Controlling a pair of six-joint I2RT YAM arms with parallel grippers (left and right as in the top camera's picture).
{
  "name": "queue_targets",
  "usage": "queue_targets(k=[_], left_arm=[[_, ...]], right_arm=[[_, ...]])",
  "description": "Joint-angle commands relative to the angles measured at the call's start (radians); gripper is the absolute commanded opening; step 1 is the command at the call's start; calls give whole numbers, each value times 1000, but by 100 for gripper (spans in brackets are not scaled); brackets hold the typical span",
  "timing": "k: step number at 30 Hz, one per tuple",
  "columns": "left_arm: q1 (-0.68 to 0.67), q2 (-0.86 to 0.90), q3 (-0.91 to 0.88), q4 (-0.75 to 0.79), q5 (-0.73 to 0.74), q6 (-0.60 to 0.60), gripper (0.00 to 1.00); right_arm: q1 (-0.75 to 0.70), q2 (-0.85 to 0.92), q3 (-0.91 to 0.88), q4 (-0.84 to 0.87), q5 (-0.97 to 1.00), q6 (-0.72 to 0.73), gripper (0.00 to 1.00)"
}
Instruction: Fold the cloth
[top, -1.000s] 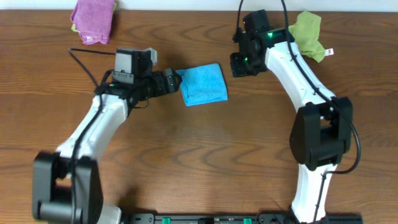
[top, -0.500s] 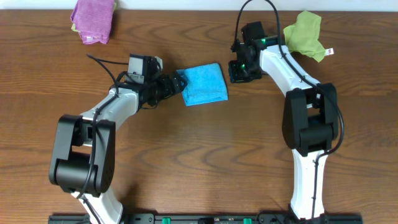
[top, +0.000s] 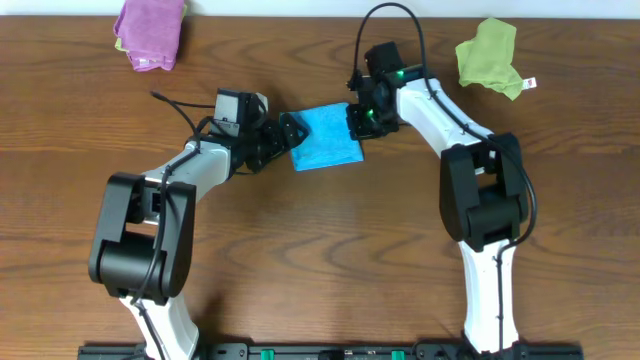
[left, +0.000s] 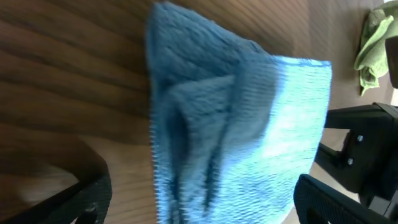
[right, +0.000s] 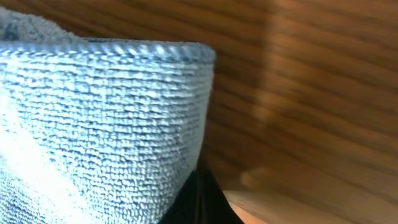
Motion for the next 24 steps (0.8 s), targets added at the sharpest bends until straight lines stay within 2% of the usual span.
queue_targets(k=[1, 8, 15, 20, 24], left_arm=[[-14, 58, -2, -13, 4, -50, 95], [0, 113, -2, -8, 72, -76, 95], [115, 115, -12, -118, 155, 69, 95], [125, 134, -40, -51, 180, 63, 95], [124, 205, -44, 64, 272, 21, 95]], right_arm=[[16, 12, -3, 3, -20, 17, 1], [21, 12, -3, -3, -23, 23, 1], [21, 12, -3, -27, -23, 23, 1], [21, 12, -3, -44, -23, 24, 1], [21, 12, -3, -59, -23, 24, 1]])
